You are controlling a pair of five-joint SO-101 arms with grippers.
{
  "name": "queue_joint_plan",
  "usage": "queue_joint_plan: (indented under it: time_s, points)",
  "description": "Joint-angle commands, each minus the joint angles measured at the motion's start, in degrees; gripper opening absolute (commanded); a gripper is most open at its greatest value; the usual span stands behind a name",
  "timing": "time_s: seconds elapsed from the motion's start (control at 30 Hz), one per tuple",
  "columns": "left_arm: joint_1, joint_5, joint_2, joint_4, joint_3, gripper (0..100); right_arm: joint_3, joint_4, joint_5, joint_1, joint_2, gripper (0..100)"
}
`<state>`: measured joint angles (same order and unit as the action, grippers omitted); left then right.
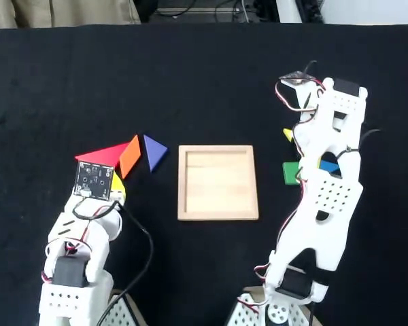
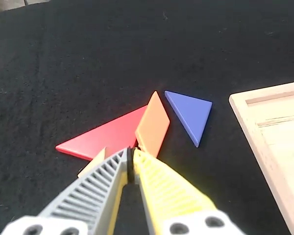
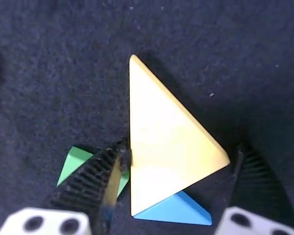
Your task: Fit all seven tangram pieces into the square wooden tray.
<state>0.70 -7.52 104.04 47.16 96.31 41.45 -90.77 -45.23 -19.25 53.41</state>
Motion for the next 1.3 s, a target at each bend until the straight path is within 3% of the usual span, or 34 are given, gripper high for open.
queue_joint_plan:
  time_s: [0.0, 0.17, 0.53, 0.83, 1.03, 1.27]
  points:
    - [0.75, -0.53, 0.18, 0.35, 1.01, 3, 1.36, 1.67, 0.62, -1.49, 0.4, 33.5]
    - [0.75, -0.53, 0.18, 0.35, 1.01, 3, 1.36, 1.76, 0.62, -1.49, 0.4, 25.7]
    - [0.75, -0.53, 0.18, 0.35, 1.01, 3, 2.95, 1.14, 0.79, -1.76, -0.48, 26.5]
    - [0.75, -0.53, 0.18, 0.35, 1.01, 3, 16.57, -10.11, 2.73, -0.97, -3.91, 26.5]
    - [0.75, -0.53, 0.18, 0.35, 1.01, 3, 15.87, -10.55, 14.15, -0.88, -8.13, 26.4]
    - [0.75, -0.53, 0.18, 0.35, 1.01, 3, -5.49, -10.46, 22.59, 4.13, -28.26, 22.1]
